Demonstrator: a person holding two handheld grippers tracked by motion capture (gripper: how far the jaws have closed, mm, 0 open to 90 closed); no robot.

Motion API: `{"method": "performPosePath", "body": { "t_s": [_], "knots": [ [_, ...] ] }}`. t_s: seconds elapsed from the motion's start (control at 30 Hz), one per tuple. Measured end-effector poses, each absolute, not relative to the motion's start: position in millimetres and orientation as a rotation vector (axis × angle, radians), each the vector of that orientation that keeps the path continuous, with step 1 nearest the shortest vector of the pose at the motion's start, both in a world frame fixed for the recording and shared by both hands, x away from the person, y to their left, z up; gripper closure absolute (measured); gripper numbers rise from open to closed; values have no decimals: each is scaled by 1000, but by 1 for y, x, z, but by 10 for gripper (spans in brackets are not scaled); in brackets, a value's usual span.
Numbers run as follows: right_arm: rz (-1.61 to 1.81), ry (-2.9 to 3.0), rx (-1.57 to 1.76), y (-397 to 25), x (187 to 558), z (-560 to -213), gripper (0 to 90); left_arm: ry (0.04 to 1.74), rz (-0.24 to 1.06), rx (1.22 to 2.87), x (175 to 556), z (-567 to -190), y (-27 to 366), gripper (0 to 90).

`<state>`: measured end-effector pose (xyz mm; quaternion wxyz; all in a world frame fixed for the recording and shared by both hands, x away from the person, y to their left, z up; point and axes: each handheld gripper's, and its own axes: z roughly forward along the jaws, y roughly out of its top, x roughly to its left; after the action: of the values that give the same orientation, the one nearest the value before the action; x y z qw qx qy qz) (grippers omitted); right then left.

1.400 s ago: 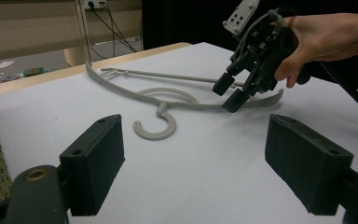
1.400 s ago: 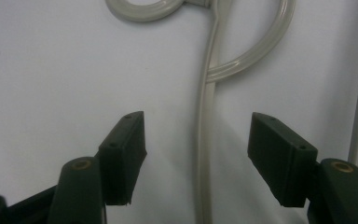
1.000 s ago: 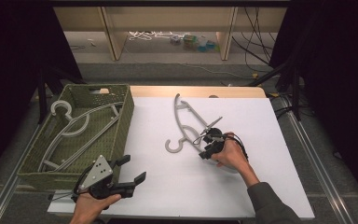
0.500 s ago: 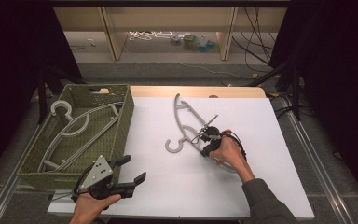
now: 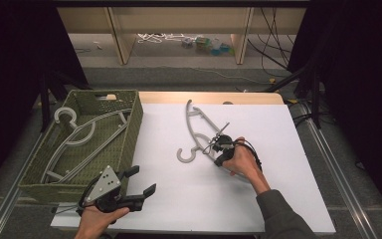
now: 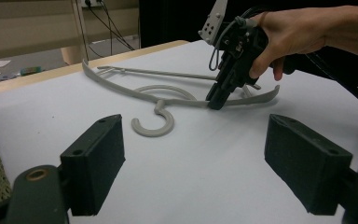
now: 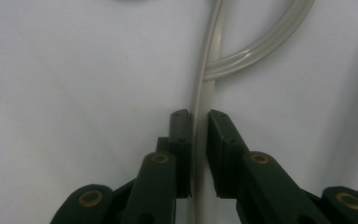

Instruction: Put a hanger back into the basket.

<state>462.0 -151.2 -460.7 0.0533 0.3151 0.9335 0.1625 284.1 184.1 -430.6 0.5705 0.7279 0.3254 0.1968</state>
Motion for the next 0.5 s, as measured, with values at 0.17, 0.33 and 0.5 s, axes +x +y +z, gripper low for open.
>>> {"method": "performPosePath", "body": {
  "t_s": [0.17, 0.33, 0.5],
  "knots": [
    [523, 2851, 933, -154, 463, -460, 825, 761, 464, 1712, 285, -430, 185, 200],
    [556, 2873, 881, -157, 461, -454, 826, 765, 470, 1714, 286, -430, 185, 203],
    [619, 2893, 861, -166, 456, -443, 826, 764, 468, 1711, 286, -431, 184, 206]
  ]
}}
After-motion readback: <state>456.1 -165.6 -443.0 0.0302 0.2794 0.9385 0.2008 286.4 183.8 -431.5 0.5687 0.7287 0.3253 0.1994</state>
